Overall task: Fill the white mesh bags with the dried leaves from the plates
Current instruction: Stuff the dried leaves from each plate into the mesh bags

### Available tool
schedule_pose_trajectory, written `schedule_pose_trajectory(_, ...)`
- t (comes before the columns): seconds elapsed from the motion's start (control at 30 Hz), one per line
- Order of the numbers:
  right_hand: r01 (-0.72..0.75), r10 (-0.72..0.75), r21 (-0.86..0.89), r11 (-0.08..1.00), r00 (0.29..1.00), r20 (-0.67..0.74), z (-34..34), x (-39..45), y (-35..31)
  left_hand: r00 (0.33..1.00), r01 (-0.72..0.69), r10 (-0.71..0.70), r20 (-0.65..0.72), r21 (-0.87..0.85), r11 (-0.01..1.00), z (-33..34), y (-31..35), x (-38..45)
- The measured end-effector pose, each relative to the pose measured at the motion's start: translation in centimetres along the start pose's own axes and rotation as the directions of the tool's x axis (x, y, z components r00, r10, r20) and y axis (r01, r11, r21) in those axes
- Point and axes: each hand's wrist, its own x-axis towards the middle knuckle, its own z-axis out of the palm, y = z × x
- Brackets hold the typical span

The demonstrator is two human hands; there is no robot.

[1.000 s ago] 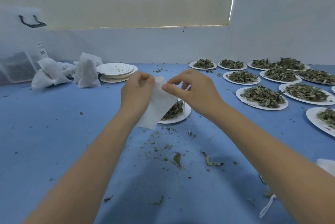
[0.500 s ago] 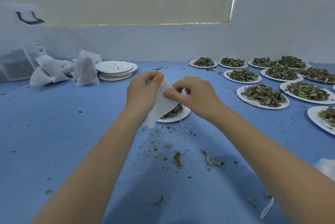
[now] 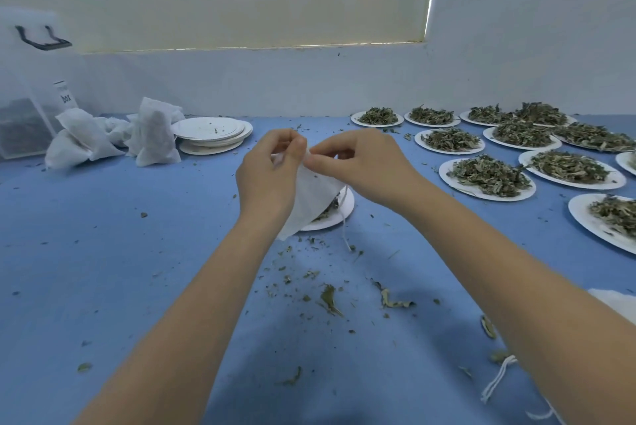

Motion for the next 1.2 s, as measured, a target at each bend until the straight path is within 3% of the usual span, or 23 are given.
schedule_pose_trajectory(0.1, -0.097, 0.095, 0.012, 0.995, 0.991, 0.094, 0.0, 0.3, -0.6, 0.997, -0.07, 0.071, 0.016, -0.004, 0.998, -0.2, 0.7, 0.3)
schedule_pose_trajectory(0.33, -0.12, 0.1, 0.161, 0.98, 0.986, 0.13, -0.2, 0.5, -1.1, 0.981, -0.194, 0.189, 0.052, 0.095, 0.976, -1.3, 1.5, 0.9)
schedule_pose_trajectory(0.4, -0.129, 0.094, 0.25, 0.96, 0.984, 0.15, -0.1, 0.5, -0.9, 0.969, -0.248, 0.241, 0.058, 0.219, 0.944, -1.5, 1.4, 0.9)
schedule_pose_trajectory(0.47, -0.144, 0.089, 0.356, 0.923, 0.982, 0.167, 0.2, 0.5, -0.9, 0.922, -0.378, 0.377, 0.092, 0.43, 0.82, -1.6, 1.3, 0.5)
schedule_pose_trajectory(0.57, -0.142, 0.079, 0.464, 0.874, 0.985, 0.153, 0.3, 0.6, -0.9, 0.828, -0.558, 0.503, 0.25, 0.467, 0.686, -1.9, 1.4, -0.4)
schedule_pose_trajectory(0.67, -0.138, 0.078, 0.521, 0.843, 0.988, 0.137, 0.4, 0.7, -1.0, 0.775, -0.631, 0.474, 0.418, 0.545, 0.552, -1.8, 0.9, -0.8)
schedule_pose_trajectory(0.77, -0.132, 0.08, 0.525, 0.841, 0.989, 0.122, 0.6, 0.7, -1.3, 0.752, -0.645, 0.478, 0.454, 0.656, 0.392, -1.3, 0.5, -0.7)
schedule_pose_trajectory(0.87, -0.164, 0.103, 0.55, 0.819, 0.985, 0.139, 0.8, 0.7, -1.4, 0.717, -0.675, 0.571, 0.399, 0.601, 0.428, -1.2, 0.1, -0.4)
schedule_pose_trajectory(1.0, -0.217, 0.123, 0.6, 0.77, 0.973, 0.194, 1.0, 0.9, -1.3, 0.711, -0.686, 0.594, 0.376, 0.557, 0.468, -1.6, -0.4, -0.1)
schedule_pose_trajectory(1.2, -0.302, 0.116, 0.623, 0.722, 0.94, 0.321, 2.3, 2.1, -2.2, 0.819, -0.573, 0.43, 0.379, 0.519, 0.634, -3.0, -1.4, 0.8)
